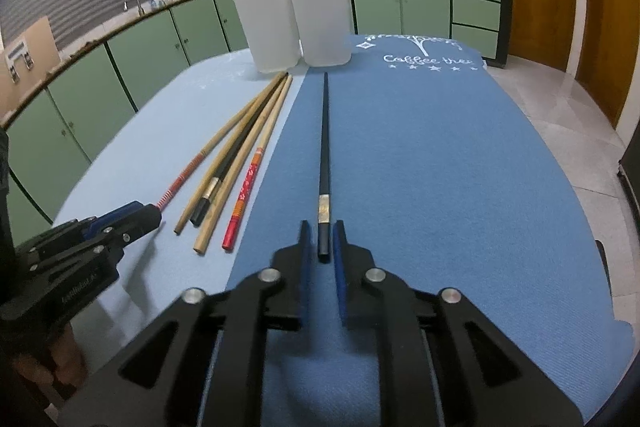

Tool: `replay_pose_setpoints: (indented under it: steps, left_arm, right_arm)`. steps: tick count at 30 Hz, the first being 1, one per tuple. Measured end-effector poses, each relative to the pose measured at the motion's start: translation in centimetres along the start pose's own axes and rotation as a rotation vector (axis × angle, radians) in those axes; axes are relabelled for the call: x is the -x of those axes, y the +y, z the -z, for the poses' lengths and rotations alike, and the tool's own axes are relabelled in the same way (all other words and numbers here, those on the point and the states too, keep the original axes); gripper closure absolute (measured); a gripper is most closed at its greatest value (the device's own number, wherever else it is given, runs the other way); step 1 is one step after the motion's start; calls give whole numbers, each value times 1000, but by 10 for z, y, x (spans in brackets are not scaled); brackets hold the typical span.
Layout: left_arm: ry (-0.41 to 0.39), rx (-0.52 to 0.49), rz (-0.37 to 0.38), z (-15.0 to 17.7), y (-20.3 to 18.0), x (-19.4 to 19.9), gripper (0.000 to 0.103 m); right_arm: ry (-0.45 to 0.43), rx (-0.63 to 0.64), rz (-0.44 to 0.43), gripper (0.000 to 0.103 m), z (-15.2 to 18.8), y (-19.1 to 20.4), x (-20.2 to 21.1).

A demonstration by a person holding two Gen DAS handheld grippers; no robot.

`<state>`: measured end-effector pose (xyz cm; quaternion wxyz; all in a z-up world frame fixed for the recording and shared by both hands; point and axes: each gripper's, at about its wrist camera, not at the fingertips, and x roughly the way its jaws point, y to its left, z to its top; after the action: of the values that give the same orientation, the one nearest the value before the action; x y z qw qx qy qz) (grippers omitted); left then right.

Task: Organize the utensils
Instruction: 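Close the left tool on a red-patterned chopstick while the right tool holds the black one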

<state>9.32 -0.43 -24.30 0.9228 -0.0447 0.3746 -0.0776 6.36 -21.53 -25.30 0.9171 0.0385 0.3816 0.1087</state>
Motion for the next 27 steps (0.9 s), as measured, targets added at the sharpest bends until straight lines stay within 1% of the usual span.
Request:
replay_pose_setpoints:
  steps: [1, 2, 3, 6, 10, 14, 18, 21, 27]
  left_arm:
    - [-8, 10, 2, -1, 2, 2, 77]
    - [-16, 16, 1, -2, 4, 4, 73]
    - [-29, 25, -6, -2, 6, 7, 70]
    - [-43, 41, -32, -3, 8, 10, 66]
    - [-46, 32, -36, 0, 3, 11, 65]
    - [-45, 17, -42, 3, -1, 11, 63]
    - [-57, 8, -52, 4, -3, 11, 63]
    - [-43, 8, -53, 6, -3, 8, 63]
    - [-18, 1, -51, 8, -4, 3, 63]
  right_arm:
    - [-9, 2, 0, 78, 0, -1, 3]
    - [-15, 3, 2, 76, 0, -1, 5]
    - [-22, 3, 3, 76, 0, -1, 7]
    - [-52, -29, 17, 76, 2, -3, 10]
    - [-75, -28, 16, 76, 5, 0, 12]
    - [-74, -28, 14, 76, 7, 2, 12]
    - [-58, -13, 11, 76, 8, 5, 7]
    - [-38, 7, 12, 76, 10, 9, 2]
    - [-18, 6, 23, 79, 10, 9, -3]
